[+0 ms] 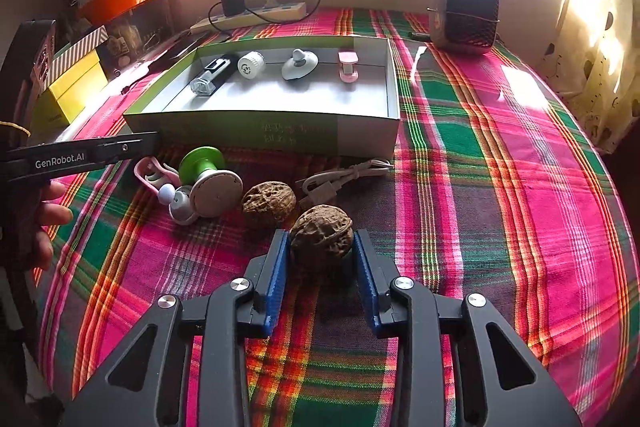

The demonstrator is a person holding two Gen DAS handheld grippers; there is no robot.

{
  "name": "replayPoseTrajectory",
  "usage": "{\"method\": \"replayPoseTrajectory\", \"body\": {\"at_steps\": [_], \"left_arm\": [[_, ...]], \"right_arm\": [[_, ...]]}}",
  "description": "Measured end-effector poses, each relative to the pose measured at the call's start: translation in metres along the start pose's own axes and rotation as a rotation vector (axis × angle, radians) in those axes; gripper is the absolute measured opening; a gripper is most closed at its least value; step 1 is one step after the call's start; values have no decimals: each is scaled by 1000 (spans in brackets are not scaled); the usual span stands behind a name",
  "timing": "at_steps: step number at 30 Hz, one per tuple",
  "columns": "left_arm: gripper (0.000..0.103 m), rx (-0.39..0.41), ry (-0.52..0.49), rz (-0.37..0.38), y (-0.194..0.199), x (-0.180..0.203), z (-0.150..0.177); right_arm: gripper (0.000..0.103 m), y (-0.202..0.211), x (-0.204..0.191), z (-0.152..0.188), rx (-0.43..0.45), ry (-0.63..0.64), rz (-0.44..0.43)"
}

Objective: Organize objects
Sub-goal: 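Close right gripper on brown walnut while left gripper approaches pink ear-hook, then close left gripper on pink ear-hook and lift it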

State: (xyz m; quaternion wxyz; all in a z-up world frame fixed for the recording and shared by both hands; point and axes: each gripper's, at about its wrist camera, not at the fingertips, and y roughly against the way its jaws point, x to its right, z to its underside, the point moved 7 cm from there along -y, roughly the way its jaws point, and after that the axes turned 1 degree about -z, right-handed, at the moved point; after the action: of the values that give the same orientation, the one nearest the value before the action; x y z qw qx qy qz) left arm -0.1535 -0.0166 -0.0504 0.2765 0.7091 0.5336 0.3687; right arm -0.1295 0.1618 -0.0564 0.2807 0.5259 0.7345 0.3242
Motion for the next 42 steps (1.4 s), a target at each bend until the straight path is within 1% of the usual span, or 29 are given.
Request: {"method": "replayPoseTrajectory", "body": {"at_steps": [4,9,14,20,24,26,30,33,42], "left_arm": [[32,-6,1,-6,5,-1,7],[32,-22,-29,-2,13,4,22],[32,-21,-44,9,20,6,33],[32,35,-12,93,38,12,32],[33,22,-107,49,33,26,37],[33,11,-122,64,29,32,39],[33,8,-162,56,24,42,39],[33,-9,-178,55,19,46,40],[33,-16,-205,-11,8,44,36]], "right_arm": [[34,0,0,0,0,-1,-3],[34,1,1,0,1,-4,-8],[34,2,0,1,2,-4,-11],[34,4,2,4,3,5,-11],[34,4,3,5,3,8,-7],[34,4,3,5,3,9,-6],[34,4,2,6,1,12,-6],[34,5,2,6,2,11,-6],[34,4,2,6,2,11,-11]]}}
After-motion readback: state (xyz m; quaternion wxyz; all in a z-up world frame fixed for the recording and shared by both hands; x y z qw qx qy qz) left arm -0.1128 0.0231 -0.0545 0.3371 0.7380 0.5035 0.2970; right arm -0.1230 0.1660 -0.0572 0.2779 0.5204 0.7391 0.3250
